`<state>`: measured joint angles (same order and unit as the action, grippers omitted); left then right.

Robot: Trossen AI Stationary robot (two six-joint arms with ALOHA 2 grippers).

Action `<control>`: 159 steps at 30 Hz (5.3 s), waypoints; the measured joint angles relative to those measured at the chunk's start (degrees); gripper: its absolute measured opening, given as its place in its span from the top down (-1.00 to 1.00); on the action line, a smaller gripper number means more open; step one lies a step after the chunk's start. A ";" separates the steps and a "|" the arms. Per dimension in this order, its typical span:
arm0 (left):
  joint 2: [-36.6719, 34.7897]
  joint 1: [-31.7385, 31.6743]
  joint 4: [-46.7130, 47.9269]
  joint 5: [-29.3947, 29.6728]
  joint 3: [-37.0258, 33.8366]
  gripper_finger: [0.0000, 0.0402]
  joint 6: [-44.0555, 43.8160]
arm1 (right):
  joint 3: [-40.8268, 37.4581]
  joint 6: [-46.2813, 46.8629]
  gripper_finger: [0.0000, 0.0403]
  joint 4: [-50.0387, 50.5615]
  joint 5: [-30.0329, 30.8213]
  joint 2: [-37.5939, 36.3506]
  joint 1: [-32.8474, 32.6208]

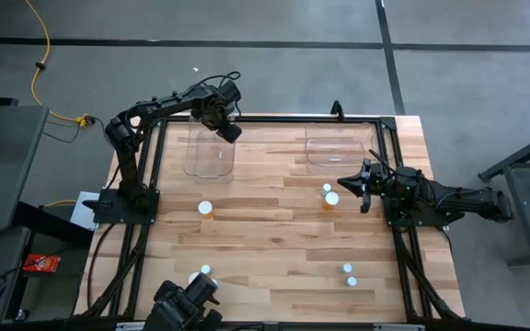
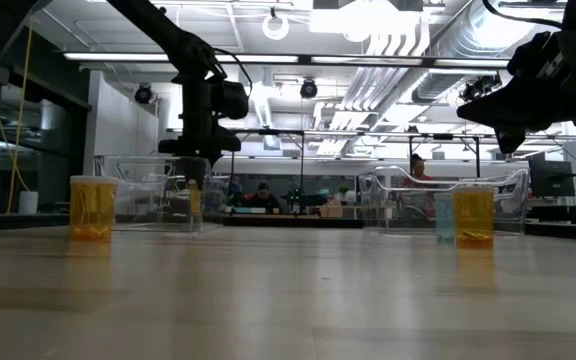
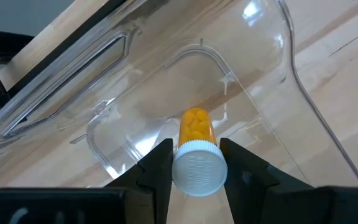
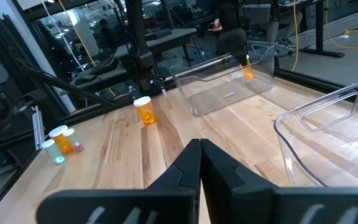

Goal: Pick and place medicine bottles into bin by pill shape (circle, oval)
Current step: Put the small orange pill bottle into the left transparent bin, then put the large orange pill bottle into the right transparent bin

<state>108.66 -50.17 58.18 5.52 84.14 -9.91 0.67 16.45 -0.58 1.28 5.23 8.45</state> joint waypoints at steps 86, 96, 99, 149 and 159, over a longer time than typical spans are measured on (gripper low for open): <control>-64.48 45.72 -68.35 5.57 -48.72 0.19 -7.91 | 23.43 10.43 1.00 -13.01 7.73 20.83 -8.56; -64.46 45.70 -67.67 4.39 -48.72 0.19 -7.91 | 49.67 13.17 1.00 31.36 10.51 42.40 -11.50; -64.46 45.70 -66.55 3.54 -48.72 0.19 -7.97 | 54.78 17.35 1.00 42.05 11.29 46.78 -12.75; -64.43 45.72 -66.11 4.11 -48.68 0.19 -9.44 | 58.82 46.58 -0.56 60.46 6.38 87.80 -9.91; -64.43 45.72 -66.13 4.10 -48.68 0.19 -9.44 | 58.82 43.16 -0.41 59.45 5.48 88.48 -6.81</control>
<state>44.23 -4.45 -7.94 9.62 35.46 -19.35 59.48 59.61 58.87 6.76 93.71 1.64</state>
